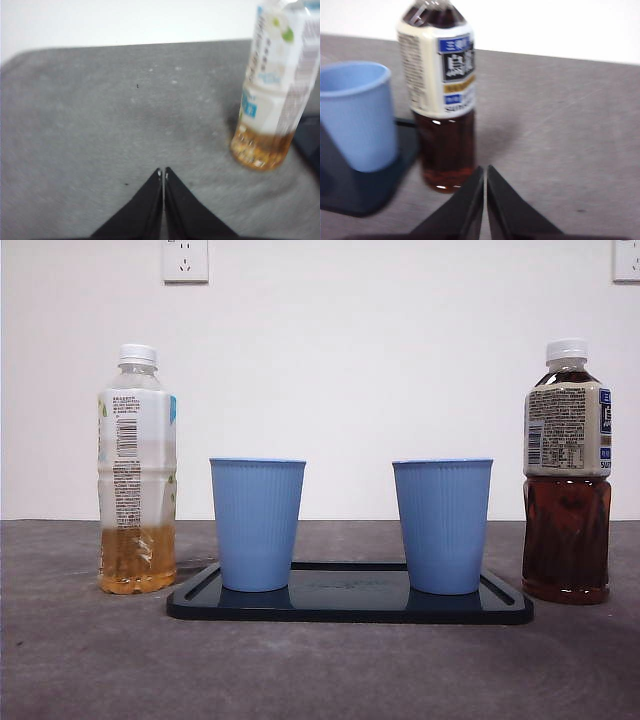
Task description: Pour the drink into the cup
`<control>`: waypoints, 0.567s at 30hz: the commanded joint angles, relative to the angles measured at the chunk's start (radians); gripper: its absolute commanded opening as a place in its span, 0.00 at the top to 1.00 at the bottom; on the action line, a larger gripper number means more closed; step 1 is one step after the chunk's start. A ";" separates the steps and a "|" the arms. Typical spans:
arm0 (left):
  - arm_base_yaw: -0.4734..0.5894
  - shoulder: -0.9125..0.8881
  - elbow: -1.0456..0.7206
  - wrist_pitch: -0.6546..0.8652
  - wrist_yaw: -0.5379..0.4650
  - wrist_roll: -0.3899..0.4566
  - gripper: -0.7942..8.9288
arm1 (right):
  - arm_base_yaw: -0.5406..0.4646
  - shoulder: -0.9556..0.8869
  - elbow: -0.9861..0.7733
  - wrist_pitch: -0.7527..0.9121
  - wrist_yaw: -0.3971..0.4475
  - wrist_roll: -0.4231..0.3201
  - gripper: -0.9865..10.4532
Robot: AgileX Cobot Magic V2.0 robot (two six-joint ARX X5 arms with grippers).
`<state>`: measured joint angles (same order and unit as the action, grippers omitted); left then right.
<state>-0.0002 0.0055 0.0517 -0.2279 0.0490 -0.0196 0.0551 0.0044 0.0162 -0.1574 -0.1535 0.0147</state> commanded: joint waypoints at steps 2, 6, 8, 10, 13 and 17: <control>0.002 -0.002 -0.013 0.040 0.000 -0.294 0.91 | 0.001 -0.001 -0.003 0.001 -0.006 0.193 0.91; 0.002 -0.002 -0.012 0.044 0.000 -0.352 0.91 | 0.000 -0.001 -0.003 0.008 -0.003 0.231 0.91; 0.002 -0.002 -0.008 0.043 0.000 -0.403 0.91 | 0.000 -0.001 -0.001 0.032 -0.014 0.278 0.91; 0.002 -0.002 0.006 0.040 0.006 -0.449 0.91 | 0.000 -0.001 0.006 0.068 -0.038 0.314 0.91; 0.002 -0.002 0.048 0.040 0.026 -0.472 0.91 | 0.000 -0.001 0.048 0.084 -0.028 0.346 0.91; 0.002 0.004 0.142 0.032 0.031 -0.472 0.91 | 0.000 0.000 0.132 0.076 -0.021 0.345 0.91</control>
<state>-0.0002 0.0063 0.1596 -0.2058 0.0780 -0.4751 0.0551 0.0044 0.1234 -0.0925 -0.1795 0.3397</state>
